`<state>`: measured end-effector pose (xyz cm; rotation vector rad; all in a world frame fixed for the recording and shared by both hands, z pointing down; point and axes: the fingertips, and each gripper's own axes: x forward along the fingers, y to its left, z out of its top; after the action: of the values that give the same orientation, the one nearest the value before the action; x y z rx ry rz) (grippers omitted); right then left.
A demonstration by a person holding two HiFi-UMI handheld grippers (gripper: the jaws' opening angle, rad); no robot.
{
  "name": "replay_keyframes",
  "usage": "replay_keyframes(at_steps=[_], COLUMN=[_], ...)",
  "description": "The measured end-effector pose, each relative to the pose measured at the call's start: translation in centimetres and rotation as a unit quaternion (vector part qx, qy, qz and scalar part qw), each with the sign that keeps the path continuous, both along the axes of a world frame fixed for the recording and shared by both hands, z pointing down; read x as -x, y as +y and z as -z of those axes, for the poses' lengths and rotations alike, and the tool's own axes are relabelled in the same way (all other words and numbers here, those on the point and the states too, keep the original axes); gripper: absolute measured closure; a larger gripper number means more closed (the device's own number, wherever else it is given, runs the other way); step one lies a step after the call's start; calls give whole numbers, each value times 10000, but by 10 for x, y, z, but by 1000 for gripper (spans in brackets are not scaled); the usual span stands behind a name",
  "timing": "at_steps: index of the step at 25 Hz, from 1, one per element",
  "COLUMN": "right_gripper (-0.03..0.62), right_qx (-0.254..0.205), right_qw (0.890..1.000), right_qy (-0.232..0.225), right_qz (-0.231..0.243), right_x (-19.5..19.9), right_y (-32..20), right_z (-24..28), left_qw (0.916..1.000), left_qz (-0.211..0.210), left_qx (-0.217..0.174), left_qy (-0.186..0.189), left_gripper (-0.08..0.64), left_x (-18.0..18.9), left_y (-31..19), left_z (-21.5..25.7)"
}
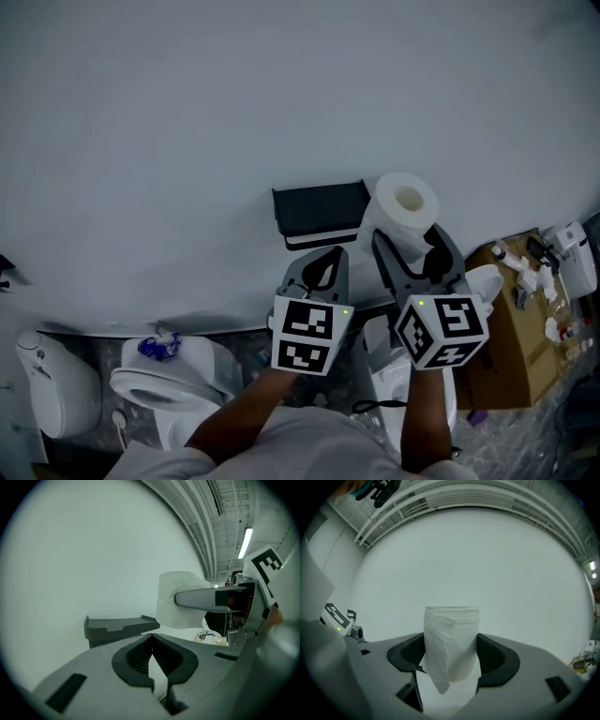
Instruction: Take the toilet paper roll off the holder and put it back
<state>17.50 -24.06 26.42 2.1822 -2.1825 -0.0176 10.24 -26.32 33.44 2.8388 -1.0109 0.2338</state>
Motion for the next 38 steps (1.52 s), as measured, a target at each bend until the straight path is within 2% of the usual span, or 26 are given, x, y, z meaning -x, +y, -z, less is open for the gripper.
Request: replay_keyframes(at_steps=[10, 19, 38], right_gripper=[253, 253, 253], right_qx=[-159, -86, 183], right_qw=[9982, 9945, 9937], right_qy=[55, 58, 50], right_qz=[575, 1042, 1109], right_x=[31, 66, 98], right_y=[-30, -59, -100], right_z=[20, 18, -6], left_qw=[9985, 9961, 9932], left_qz=[551, 885, 1155], left_qx=[26, 18, 98], left_qy=[19, -38, -65], left_gripper=[555, 555, 555], left_x=[36, 58, 84], left_y=[-16, -23, -37], left_z=[0, -3, -13])
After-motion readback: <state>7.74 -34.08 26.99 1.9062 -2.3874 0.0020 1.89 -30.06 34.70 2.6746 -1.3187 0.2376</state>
